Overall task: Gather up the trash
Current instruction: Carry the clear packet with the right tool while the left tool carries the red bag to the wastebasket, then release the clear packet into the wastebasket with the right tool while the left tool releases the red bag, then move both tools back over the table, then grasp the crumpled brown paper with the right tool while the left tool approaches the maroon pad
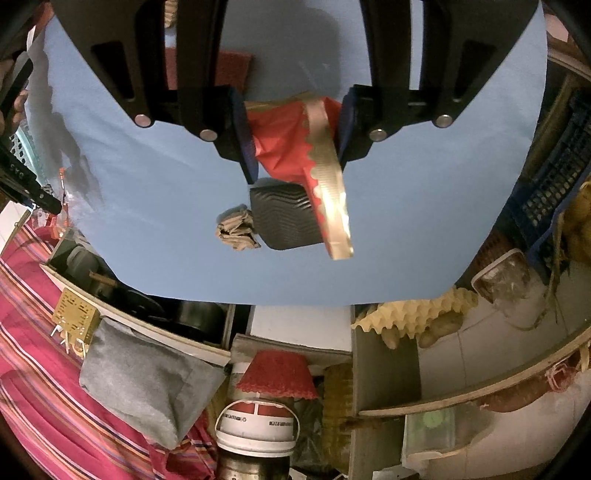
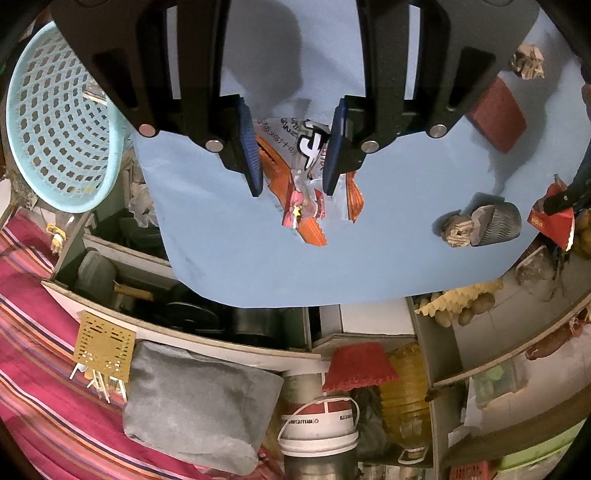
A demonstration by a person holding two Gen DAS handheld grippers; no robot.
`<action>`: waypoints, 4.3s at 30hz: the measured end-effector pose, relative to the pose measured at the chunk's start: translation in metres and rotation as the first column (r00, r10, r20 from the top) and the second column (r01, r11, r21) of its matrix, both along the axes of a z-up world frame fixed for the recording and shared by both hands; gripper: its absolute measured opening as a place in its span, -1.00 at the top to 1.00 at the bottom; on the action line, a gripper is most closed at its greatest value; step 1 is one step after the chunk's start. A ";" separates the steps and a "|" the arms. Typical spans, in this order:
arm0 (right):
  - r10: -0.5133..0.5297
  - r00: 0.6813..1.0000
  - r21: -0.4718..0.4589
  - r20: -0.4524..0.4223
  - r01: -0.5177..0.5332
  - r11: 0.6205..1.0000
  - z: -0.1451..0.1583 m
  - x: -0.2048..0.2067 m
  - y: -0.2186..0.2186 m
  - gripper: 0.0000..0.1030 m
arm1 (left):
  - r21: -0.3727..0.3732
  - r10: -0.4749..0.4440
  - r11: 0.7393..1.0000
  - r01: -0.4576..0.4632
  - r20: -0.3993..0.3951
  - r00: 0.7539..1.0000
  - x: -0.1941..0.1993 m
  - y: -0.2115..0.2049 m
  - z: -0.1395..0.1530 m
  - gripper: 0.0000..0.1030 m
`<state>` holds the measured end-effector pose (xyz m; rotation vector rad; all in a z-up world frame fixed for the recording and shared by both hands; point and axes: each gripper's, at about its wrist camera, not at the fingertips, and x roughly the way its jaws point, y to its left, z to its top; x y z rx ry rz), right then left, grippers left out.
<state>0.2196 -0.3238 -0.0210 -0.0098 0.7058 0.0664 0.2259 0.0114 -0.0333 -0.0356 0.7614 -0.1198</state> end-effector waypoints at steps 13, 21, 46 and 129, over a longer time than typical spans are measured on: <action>0.018 0.999 0.029 0.040 -0.019 0.999 0.017 -0.022 -0.009 0.34 | -0.021 -0.014 1.000 0.015 0.027 1.000 -0.007 -0.003 0.020 0.24; -0.007 0.999 0.079 0.049 0.003 0.997 0.022 -0.036 -0.047 0.34 | 0.014 -0.034 0.999 0.034 0.039 0.999 -0.016 -0.033 0.027 0.24; -0.345 0.937 0.106 0.048 0.338 0.935 0.017 -0.083 -0.232 0.34 | 0.004 -0.232 0.972 0.233 0.081 0.969 -0.024 -0.228 0.041 0.24; -0.136 0.986 -0.032 0.091 0.139 0.990 0.020 -0.083 -0.015 -0.92 | 0.151 -0.050 0.988 0.028 0.146 0.988 -0.049 -0.051 0.037 -0.89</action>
